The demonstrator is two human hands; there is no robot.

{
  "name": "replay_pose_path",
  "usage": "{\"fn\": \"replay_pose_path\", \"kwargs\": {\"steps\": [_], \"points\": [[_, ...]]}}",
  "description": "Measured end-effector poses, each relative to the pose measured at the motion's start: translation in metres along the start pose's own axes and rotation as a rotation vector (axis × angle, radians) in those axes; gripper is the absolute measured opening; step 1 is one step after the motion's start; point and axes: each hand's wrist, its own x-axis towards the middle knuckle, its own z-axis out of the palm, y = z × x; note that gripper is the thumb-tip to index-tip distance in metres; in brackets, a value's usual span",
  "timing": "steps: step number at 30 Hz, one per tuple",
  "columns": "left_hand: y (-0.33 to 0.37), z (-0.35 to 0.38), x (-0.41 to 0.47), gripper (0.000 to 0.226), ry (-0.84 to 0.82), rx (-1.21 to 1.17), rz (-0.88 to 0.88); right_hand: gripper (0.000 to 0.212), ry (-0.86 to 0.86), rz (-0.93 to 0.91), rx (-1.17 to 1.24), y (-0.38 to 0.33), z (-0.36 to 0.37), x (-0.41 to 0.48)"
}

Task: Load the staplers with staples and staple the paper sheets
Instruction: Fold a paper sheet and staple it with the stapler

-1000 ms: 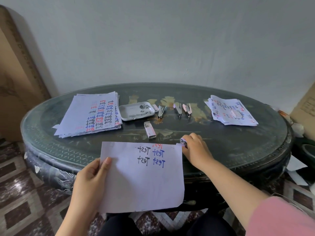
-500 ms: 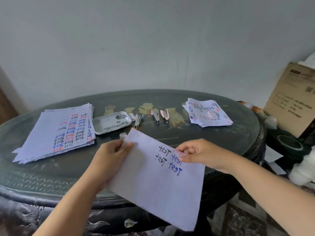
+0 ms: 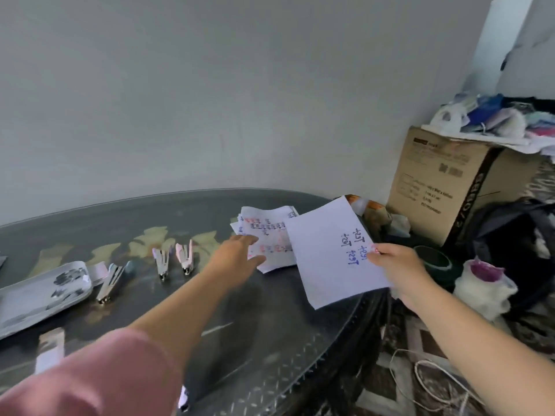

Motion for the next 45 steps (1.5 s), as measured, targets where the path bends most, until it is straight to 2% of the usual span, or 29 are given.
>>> {"fn": "replay_pose_path", "kwargs": {"steps": [6,10,14,18,22,25,27,30,33,36,38,41,43,45], "points": [[0.024,0.043,0.08,0.07,-0.134,0.13,0.072,0.023,0.066,-0.04,-0.15,0.0,0.011,0.057],[0.018,0.061,0.112,0.063,-0.184,0.162,0.077,0.025,0.072,-0.116,-0.271,-0.005,0.023,0.077],[0.012,0.069,0.114,0.061,-0.098,0.08,0.073,0.021,0.065,-0.115,-0.254,-0.012,0.035,0.089],[-0.003,0.05,0.112,0.044,0.163,-0.175,0.015,0.023,0.065,-0.167,-0.174,-0.034,0.053,0.096],[-0.017,0.027,0.108,0.05,0.312,-0.156,-0.106,0.028,0.012,-0.195,-0.15,-0.045,0.092,0.09],[-0.02,0.023,0.102,0.054,0.272,-0.177,-0.166,0.02,-0.018,-0.189,-0.256,-0.035,0.123,0.085],[-0.018,0.029,0.098,0.057,0.18,-0.149,-0.123,0.021,0.01,-0.209,-0.44,-0.021,0.137,0.087],[-0.007,0.037,0.096,0.06,0.054,0.033,-0.043,0.023,0.076,-0.217,-0.683,-0.007,0.145,0.088],[0.002,0.045,0.101,0.061,-0.064,0.253,0.063,0.04,0.118,-0.288,-0.856,0.0,0.141,0.084],[0.006,0.056,0.103,0.06,-0.174,0.343,0.031,0.043,0.119,-0.329,-0.902,0.006,0.135,0.084],[0.006,0.059,0.101,0.062,-0.156,0.287,0.013,0.041,0.147,-0.395,-0.941,0.007,0.133,0.077],[0.001,0.053,0.089,0.064,-0.056,0.173,0.035,0.03,0.199,-0.621,-0.921,0.007,0.129,0.049],[-0.007,0.043,0.07,0.061,0.022,0.116,0.011,0.025,0.107,-0.734,-0.851,0.007,0.131,0.017],[-0.023,0.03,0.042,0.056,0.077,0.1,-0.011,0.023,-0.084,-0.799,-0.809,0.007,0.134,-0.027]]}}
